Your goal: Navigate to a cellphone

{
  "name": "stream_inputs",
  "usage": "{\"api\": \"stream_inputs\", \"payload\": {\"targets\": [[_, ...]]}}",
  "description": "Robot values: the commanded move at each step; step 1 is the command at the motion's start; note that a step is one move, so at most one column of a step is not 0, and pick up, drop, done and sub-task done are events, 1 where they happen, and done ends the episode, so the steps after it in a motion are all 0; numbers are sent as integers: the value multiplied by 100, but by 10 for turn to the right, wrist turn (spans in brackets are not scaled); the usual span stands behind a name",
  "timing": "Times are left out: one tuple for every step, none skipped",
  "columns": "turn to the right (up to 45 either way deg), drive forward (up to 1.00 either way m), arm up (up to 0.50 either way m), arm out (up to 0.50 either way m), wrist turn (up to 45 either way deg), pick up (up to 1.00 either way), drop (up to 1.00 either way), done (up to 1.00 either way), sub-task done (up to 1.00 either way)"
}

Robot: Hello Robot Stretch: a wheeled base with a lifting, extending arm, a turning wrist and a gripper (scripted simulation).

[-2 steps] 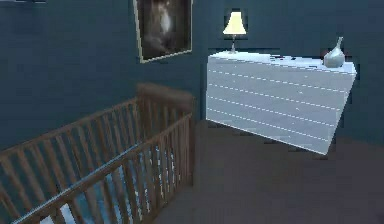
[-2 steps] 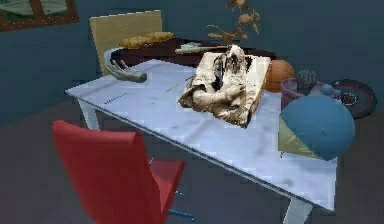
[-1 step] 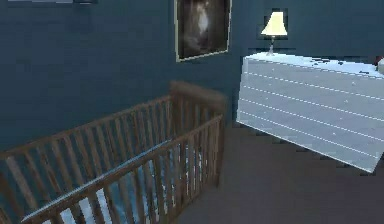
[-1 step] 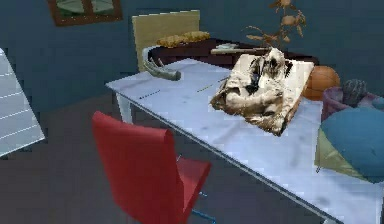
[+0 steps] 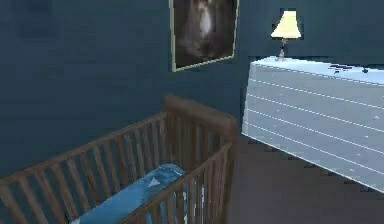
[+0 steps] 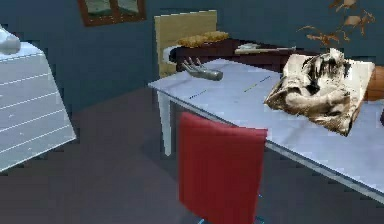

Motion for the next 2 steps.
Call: {"api": "stream_inputs", "payload": {"targets": [[420,0,0,0,0,0,0,0,0],[0,75,0,0,0,0,0,0,0]]}}
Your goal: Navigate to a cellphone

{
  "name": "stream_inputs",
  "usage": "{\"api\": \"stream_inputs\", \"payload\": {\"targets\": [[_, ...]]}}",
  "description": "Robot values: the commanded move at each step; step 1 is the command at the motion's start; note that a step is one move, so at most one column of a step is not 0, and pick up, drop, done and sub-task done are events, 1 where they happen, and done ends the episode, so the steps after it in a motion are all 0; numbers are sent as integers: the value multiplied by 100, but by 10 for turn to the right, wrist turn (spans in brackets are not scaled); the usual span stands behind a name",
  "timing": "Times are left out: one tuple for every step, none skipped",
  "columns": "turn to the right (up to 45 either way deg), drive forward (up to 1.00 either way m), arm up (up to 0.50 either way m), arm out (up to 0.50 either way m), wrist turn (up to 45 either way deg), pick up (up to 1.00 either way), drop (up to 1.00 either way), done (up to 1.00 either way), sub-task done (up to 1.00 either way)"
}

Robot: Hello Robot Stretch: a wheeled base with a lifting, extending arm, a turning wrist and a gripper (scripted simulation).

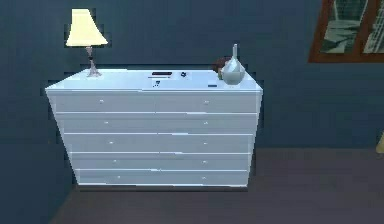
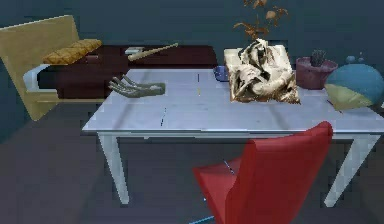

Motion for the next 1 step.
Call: {"api": "stream_inputs", "payload": {"targets": [[120,0,0,0,0,0,0,0,0]]}}
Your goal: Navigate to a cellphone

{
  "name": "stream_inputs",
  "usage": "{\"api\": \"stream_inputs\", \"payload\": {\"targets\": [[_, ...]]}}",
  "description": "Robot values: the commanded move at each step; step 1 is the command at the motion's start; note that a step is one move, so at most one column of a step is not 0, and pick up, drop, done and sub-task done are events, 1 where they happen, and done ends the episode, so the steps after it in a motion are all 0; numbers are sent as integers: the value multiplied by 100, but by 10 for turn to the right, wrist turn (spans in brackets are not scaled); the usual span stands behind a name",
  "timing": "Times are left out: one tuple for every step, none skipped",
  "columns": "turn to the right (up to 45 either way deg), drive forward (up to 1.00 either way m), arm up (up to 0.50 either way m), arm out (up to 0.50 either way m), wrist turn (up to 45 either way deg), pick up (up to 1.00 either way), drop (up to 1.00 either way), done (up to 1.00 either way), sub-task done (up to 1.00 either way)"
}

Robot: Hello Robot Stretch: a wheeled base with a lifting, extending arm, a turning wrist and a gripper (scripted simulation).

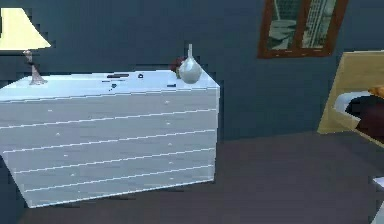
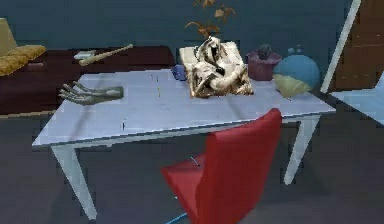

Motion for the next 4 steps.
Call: {"api": "stream_inputs", "payload": {"targets": [[0,100,0,0,0,0,0,0,0],[330,0,0,0,0,0,0,0,0],[0,5,0,0,0,0,0,0,0],[-450,0,0,0,0,0,0,0,0]]}}
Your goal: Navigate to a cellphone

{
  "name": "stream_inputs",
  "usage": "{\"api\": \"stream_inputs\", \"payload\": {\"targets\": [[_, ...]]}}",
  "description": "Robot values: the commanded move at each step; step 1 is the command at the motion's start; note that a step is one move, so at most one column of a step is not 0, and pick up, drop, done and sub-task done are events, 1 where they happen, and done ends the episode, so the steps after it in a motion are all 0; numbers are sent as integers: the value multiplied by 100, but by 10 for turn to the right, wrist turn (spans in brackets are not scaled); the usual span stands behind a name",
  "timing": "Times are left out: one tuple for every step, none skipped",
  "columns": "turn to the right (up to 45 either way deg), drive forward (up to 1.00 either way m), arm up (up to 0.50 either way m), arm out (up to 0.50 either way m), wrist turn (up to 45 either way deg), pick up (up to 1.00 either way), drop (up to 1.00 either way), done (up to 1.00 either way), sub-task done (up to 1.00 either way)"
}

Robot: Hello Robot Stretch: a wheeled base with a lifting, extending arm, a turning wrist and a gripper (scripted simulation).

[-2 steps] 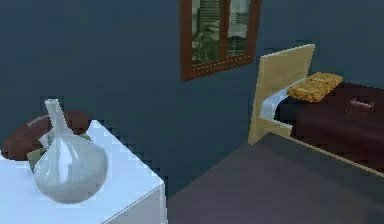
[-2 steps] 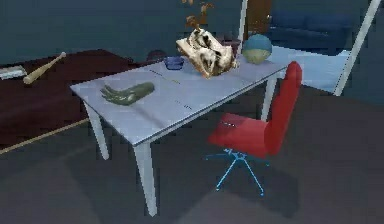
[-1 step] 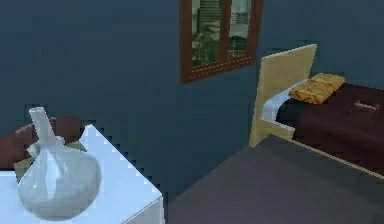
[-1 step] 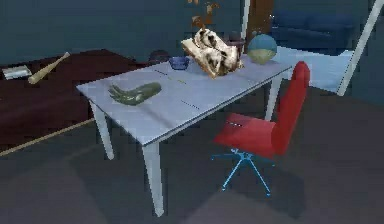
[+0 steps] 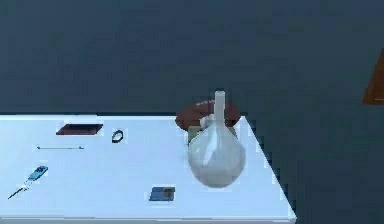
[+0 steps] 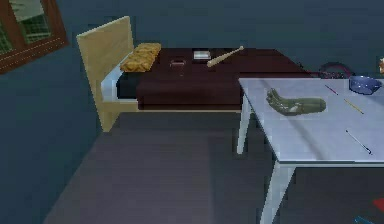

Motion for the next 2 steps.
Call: {"api": "stream_inputs", "payload": {"targets": [[-300,0,0,0,0,0,0,0,0],[0,0,0,0,0,0,0,100,0]]}}
